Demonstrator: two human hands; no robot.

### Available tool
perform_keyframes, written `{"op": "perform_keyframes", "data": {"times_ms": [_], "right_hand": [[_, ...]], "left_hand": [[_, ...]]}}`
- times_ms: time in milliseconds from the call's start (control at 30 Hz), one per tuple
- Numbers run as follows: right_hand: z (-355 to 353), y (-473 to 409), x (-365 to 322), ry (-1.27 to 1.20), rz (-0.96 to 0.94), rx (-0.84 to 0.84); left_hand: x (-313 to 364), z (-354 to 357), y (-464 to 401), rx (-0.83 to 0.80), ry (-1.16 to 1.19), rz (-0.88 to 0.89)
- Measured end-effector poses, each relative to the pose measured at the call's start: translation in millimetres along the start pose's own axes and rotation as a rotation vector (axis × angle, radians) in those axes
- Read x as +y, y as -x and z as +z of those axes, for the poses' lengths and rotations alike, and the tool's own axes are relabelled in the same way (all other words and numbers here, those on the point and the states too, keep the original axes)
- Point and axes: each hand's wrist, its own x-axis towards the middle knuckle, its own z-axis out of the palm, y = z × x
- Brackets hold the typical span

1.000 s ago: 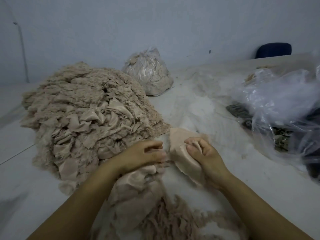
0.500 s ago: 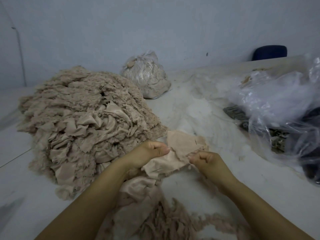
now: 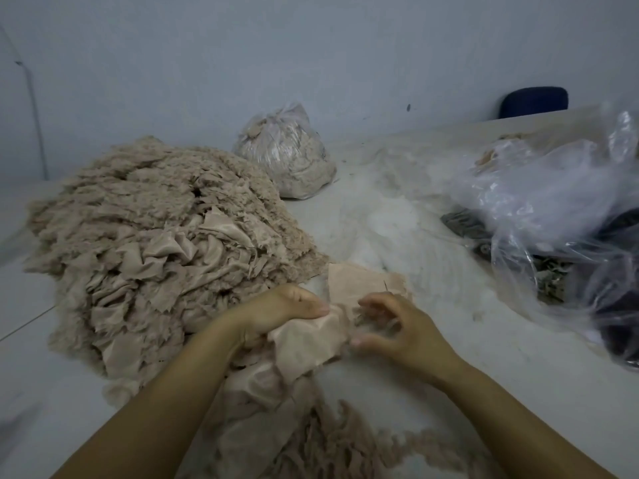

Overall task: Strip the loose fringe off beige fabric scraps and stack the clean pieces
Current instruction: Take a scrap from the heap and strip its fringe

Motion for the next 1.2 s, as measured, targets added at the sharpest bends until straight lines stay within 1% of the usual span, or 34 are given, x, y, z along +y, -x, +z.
{"op": "perform_keyframes", "data": {"times_ms": [67, 133, 200, 233, 267, 333, 400, 467, 500, 633, 667, 700, 733, 767, 800, 833, 867, 900, 933, 967, 1000, 1033, 1067, 1100, 1133, 1200], "right_hand": [[12.3, -6.1, -7.8, -0.068, 0.012, -0.007], [17.6, -10.9, -10.8, -0.173, 0.04, 0.06], [15.7, -15.9, -6.4, -0.248, 0.072, 0.111], [13.5, -17.7, -4.3, -0.285, 0.092, 0.127], [11.2, -19.6, -3.8, -0.326, 0.11, 0.148], [7.9, -26.0, -1.6, -0.4, 0.156, 0.212], [4.6, -35.5, 0.0, -0.433, 0.209, 0.314], [0.0, -47.6, 5.3, -0.405, 0.259, 0.414], [-2.6, -53.2, 8.2, -0.38, 0.285, 0.455], [-8.6, -60.5, 25.5, -0.213, 0.419, 0.524], [-8.9, -56.8, 28.5, -0.17, 0.446, 0.539], [-8.2, -51.8, 29.5, -0.147, 0.436, 0.563], [-5.9, -46.4, 28.7, -0.145, 0.382, 0.575], [-1.1, -41.4, 26.8, -0.138, 0.31, 0.542], [6.1, -35.8, 23.0, -0.114, 0.233, 0.453], [15.2, -30.7, 18.6, -0.08, 0.159, 0.323], [25.6, -25.4, 13.9, -0.049, 0.093, 0.17], [35.9, -21.8, 10.4, -0.003, 0.036, 0.023], [45.8, -20.1, 6.5, 0.072, -0.02, -0.096], [53.9, -20.2, 3.5, 0.168, -0.05, -0.18], [60.0, -21.6, 1.5, 0.247, -0.049, -0.223], [63.6, -22.8, -0.7, 0.274, -0.028, -0.237], [65.1, -22.6, -2.9, 0.242, -0.02, -0.233], [65.4, -21.4, -5.7, 0.145, -0.009, -0.222], [64.8, -19.6, -8.3, -0.012, 0.011, -0.205], [59.6, -15.3, -11.5, -0.416, 0.064, -0.138]], "left_hand": [[0.9, 6.9, -3.2, -0.055, 0.027, -0.011], [2.3, 7.2, -2.4, -0.097, 0.064, -0.031], [0.9, 2.5, -2.4, -0.087, 0.148, -0.052], [-0.5, 1.2, -4.4, -0.035, 0.201, -0.052], [-1.9, 1.6, -7.9, 0.054, 0.256, -0.045], [-2.8, 5.3, -20.7, 0.272, 0.335, -0.003], [-0.5, 13.9, -37.7, 0.461, 0.339, 0.065], [2.2, 20.9, -53.9, 0.608, 0.228, 0.108], [3.5, 23.2, -59.9, 0.655, 0.149, 0.126], [-3.8, 23.9, -69.5, 0.709, -0.154, 0.095], [-7.4, 20.3, -66.7, 0.709, -0.202, 0.095], [-9.9, 14.6, -61.2, 0.667, -0.23, 0.109], [-11.4, 7.0, -52.3, 0.575, -0.247, 0.12], [-11.9, -3.0, -41.1, 0.435, -0.288, 0.118], [-11.6, -13.1, -28.5, 0.26, -0.403, 0.082], [-10.8, -21.2, -16.3, 0.084, -0.577, 0.01], [-10.7, -26.3, -5.9, -0.051, -0.766, -0.066], [-13.8, -29.0, 1.4, -0.137, -0.931, -0.115], [-18.5, -30.2, 5.8, -0.173, -1.025, -0.126], [-22.6, -29.2, 9.0, -0.159, -1.017, -0.097], [-26.1, -27.3, 11.9, -0.113, -0.944, -0.056], [-28.3, -24.6, 15.3, -0.065, -0.845, -0.008], [-29.3, -20.9, 18.4, -0.024, -0.748, 0.038], [-29.8, -18.6, 20.5, 0.002, -0.661, 0.077], [-29.1, -16.4, 21.9, 0.025, -0.593, 0.119], [-29.7, -12.4, 22.4, 0.071, -0.53, 0.163]]}}
